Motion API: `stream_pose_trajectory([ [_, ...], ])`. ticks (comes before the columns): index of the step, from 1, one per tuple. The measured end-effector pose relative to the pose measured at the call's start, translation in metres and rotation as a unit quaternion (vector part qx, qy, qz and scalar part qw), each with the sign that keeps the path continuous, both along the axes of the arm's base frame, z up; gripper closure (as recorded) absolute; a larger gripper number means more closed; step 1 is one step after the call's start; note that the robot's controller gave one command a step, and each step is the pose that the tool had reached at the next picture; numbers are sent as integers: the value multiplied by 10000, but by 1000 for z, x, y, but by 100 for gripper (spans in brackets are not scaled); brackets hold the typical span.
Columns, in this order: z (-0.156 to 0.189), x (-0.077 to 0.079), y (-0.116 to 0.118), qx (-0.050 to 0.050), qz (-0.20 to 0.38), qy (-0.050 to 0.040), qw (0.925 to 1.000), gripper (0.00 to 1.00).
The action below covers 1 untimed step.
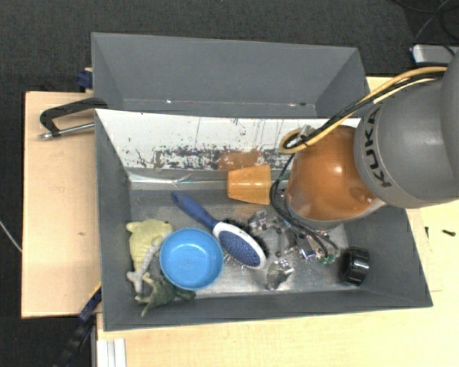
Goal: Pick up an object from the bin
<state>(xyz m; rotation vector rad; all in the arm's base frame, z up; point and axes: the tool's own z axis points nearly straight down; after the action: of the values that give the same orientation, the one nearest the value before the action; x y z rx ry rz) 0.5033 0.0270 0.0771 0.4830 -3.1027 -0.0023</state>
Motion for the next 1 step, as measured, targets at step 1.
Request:
stream_pose_trajectory([
  [1,-4,-10,47,-13,1915,-41,9815,0],
])
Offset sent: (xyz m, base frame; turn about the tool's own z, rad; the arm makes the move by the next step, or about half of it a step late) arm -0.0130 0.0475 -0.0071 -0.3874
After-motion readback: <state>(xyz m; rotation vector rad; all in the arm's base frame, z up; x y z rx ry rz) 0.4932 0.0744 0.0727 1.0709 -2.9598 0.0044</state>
